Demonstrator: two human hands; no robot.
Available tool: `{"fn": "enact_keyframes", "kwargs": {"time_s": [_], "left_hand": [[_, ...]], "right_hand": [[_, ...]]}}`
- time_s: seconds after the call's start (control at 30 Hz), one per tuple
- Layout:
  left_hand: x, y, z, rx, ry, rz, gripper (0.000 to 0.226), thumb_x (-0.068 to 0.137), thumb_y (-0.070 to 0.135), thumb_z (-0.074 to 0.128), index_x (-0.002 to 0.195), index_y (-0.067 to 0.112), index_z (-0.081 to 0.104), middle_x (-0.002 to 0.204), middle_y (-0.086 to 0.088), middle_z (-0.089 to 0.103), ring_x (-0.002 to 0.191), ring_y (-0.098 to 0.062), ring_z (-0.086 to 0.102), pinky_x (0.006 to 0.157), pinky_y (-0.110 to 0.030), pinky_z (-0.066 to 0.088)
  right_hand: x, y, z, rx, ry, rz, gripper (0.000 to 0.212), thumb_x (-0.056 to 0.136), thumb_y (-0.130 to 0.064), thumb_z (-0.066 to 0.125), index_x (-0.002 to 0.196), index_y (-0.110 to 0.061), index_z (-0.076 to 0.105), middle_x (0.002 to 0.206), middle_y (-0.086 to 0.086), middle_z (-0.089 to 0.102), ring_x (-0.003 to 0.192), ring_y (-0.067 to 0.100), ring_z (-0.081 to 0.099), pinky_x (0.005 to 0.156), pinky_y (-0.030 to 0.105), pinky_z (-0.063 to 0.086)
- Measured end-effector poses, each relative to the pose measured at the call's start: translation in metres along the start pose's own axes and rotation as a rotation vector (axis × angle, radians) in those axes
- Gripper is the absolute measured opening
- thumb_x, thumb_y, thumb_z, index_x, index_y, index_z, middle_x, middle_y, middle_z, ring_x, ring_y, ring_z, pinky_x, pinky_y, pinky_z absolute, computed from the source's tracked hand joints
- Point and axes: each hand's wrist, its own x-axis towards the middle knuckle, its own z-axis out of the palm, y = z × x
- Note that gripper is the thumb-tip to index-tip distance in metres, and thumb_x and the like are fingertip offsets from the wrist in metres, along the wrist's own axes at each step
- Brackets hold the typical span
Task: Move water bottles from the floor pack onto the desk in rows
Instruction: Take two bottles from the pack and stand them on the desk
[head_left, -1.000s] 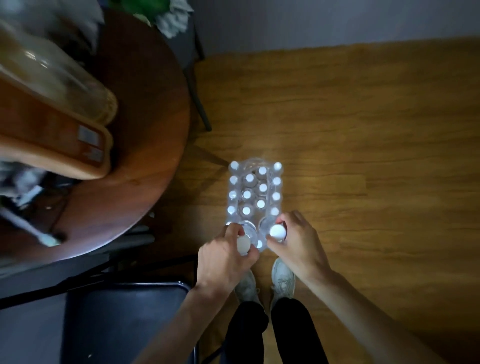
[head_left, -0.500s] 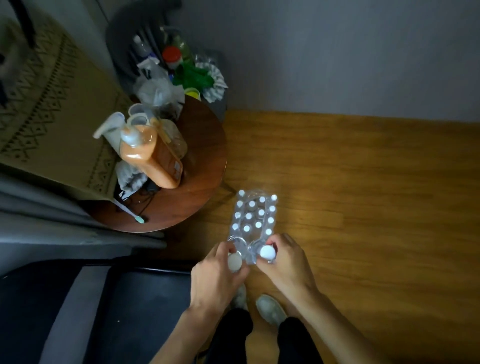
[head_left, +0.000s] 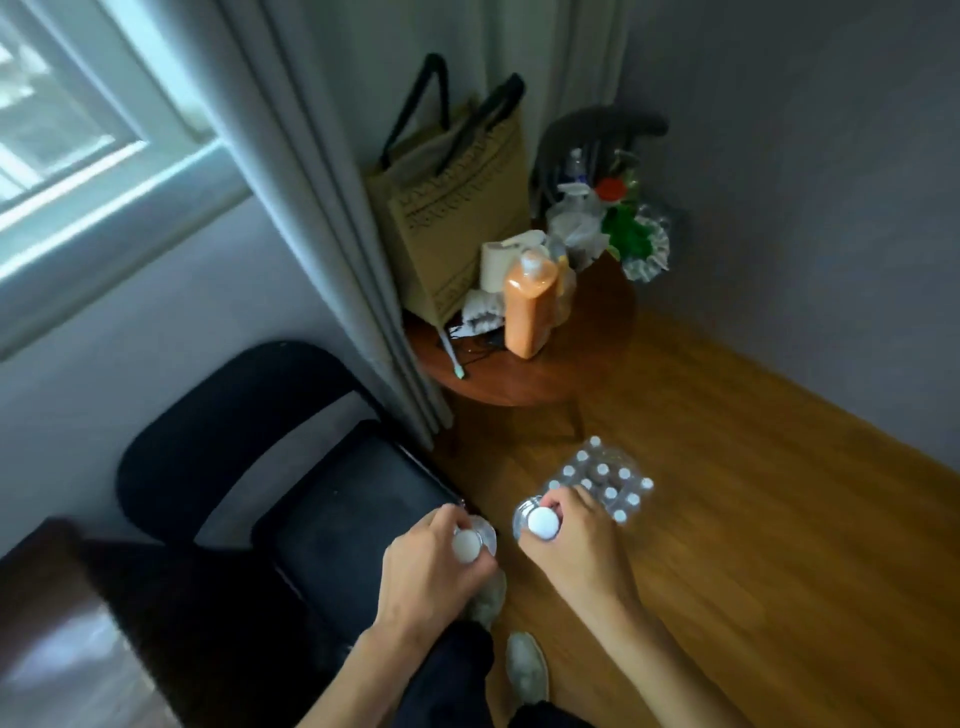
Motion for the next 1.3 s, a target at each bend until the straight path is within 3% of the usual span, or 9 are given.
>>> {"fn": "enact_keyframes", "kwargs": {"time_s": [0.2, 0.37, 0.53, 0.7, 0.83, 0.9, 0.97, 1.1, 1.3], "left_hand": [[-0.075, -0.027, -0.031, -0.042, 0.238, -0.258, 0.022, 0.069, 0.046, 0.065, 0.084, 0.030, 0.061, 0.077, 0.015, 0.066, 0.071, -0.008, 0.062, 0.061, -0.019, 0.045], [-0.140, -0.057, -0.047, -0.056, 0.410, -0.442, 0.022, 0.066, 0.042, 0.072, 0.079, 0.028, 0.063, 0.071, 0.016, 0.065, 0.059, -0.004, 0.051, 0.052, -0.003, 0.024], [-0.217, -0.092, -0.062, -0.117, 0.539, -0.611, 0.023, 0.066, 0.049, 0.062, 0.077, 0.030, 0.060, 0.065, 0.018, 0.060, 0.057, -0.008, 0.056, 0.051, -0.010, 0.038], [-0.299, -0.127, -0.079, -0.110, 0.639, -0.745, 0.025, 0.065, 0.053, 0.060, 0.079, 0.033, 0.062, 0.068, 0.020, 0.063, 0.059, -0.006, 0.057, 0.053, -0.003, 0.034], [-0.362, -0.155, -0.091, -0.120, 0.714, -0.811, 0.025, 0.067, 0.052, 0.069, 0.082, 0.032, 0.065, 0.073, 0.020, 0.065, 0.062, -0.005, 0.061, 0.055, -0.007, 0.049], [-0.392, -0.169, -0.098, -0.127, 0.750, -0.845, 0.024, 0.066, 0.052, 0.067, 0.080, 0.033, 0.064, 0.070, 0.021, 0.064, 0.059, -0.005, 0.060, 0.052, -0.005, 0.044], [-0.421, -0.183, -0.103, -0.133, 0.772, -0.879, 0.023, 0.066, 0.052, 0.066, 0.079, 0.034, 0.063, 0.069, 0.021, 0.063, 0.058, -0.005, 0.059, 0.050, -0.002, 0.038], [-0.474, -0.215, -0.103, -0.139, 0.841, -0.895, 0.026, 0.067, 0.049, 0.073, 0.084, 0.030, 0.068, 0.074, 0.019, 0.068, 0.060, -0.004, 0.062, 0.055, -0.001, 0.044], [-0.542, -0.257, -0.102, -0.179, 0.878, -1.017, 0.026, 0.069, 0.050, 0.072, 0.086, 0.032, 0.065, 0.075, 0.019, 0.067, 0.062, -0.003, 0.061, 0.052, -0.003, 0.044]], "right_hand": [[-0.028, -0.051, 0.018, -0.033, -0.111, -0.204, 0.025, 0.067, -0.021, 0.079, 0.084, -0.011, 0.064, 0.084, 0.004, 0.063, 0.069, 0.013, 0.051, 0.053, 0.003, 0.024], [-0.061, -0.093, 0.040, -0.119, -0.280, -0.392, 0.030, 0.074, -0.030, 0.076, 0.097, -0.015, 0.064, 0.096, 0.000, 0.062, 0.080, 0.011, 0.055, 0.058, 0.010, 0.040], [-0.104, -0.138, 0.070, -0.129, -0.414, -0.551, 0.026, 0.066, -0.030, 0.078, 0.083, -0.018, 0.062, 0.082, -0.004, 0.060, 0.071, 0.015, 0.057, 0.059, 0.025, 0.050], [-0.160, -0.186, 0.101, -0.146, -0.570, -0.716, 0.025, 0.068, -0.031, 0.077, 0.081, -0.024, 0.057, 0.082, -0.008, 0.057, 0.073, 0.011, 0.054, 0.058, 0.011, 0.039], [-0.216, -0.220, 0.129, -0.156, -0.654, -0.786, 0.027, 0.072, -0.036, 0.077, 0.086, -0.028, 0.055, 0.085, -0.012, 0.057, 0.076, 0.009, 0.057, 0.058, 0.010, 0.045], [-0.244, -0.233, 0.143, -0.158, -0.689, -0.816, 0.028, 0.072, -0.039, 0.078, 0.086, -0.030, 0.055, 0.084, -0.014, 0.057, 0.075, 0.008, 0.058, 0.057, 0.008, 0.046], [-0.269, -0.243, 0.160, -0.160, -0.726, -0.848, 0.028, 0.071, -0.042, 0.078, 0.084, -0.031, 0.056, 0.083, -0.016, 0.057, 0.074, 0.008, 0.059, 0.058, 0.009, 0.049], [-0.318, -0.264, 0.193, -0.180, -0.792, -0.908, 0.027, 0.069, -0.043, 0.077, 0.082, -0.031, 0.057, 0.079, -0.015, 0.058, 0.073, 0.010, 0.060, 0.062, 0.016, 0.056], [-0.390, -0.302, 0.238, -0.245, -0.897, -0.995, 0.026, 0.071, -0.039, 0.078, 0.083, -0.030, 0.057, 0.081, -0.014, 0.058, 0.074, 0.010, 0.060, 0.062, 0.015, 0.055]]}}
